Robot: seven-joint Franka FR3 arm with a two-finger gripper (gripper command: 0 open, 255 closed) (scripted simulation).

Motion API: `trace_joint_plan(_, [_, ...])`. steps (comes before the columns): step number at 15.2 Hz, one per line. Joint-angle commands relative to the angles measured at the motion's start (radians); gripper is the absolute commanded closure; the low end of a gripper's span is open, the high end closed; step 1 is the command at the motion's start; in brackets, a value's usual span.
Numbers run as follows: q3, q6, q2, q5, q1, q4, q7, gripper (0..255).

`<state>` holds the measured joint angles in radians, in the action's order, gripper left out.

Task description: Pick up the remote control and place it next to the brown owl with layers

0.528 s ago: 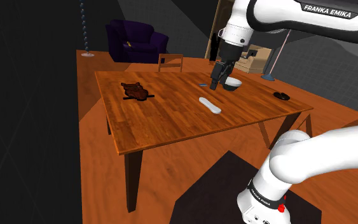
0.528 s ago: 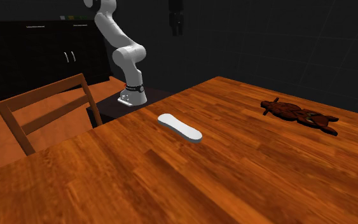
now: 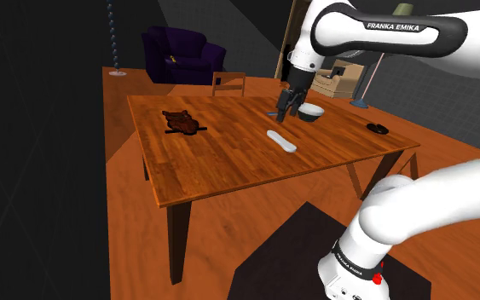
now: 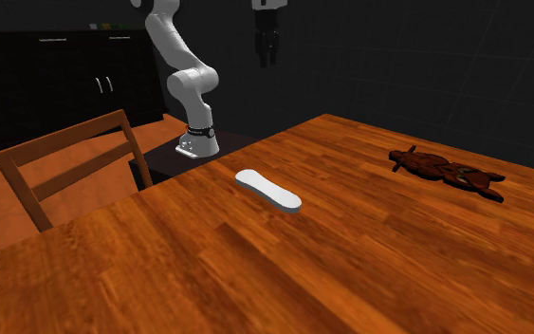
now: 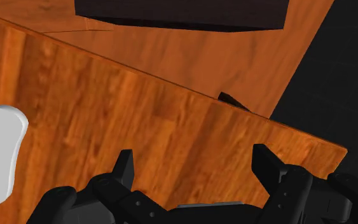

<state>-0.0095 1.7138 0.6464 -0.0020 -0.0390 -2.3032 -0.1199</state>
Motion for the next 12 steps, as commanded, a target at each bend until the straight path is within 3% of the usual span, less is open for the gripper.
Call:
trace_joint_plan(1, [-0.025,0.041,-0.043,-0.012,-0.016,-0.002,-0.017,0])
trace_joint_plan(12, [-0.165,0.234,-0.338,-0.039,-0.093,0.081,-0.116,0])
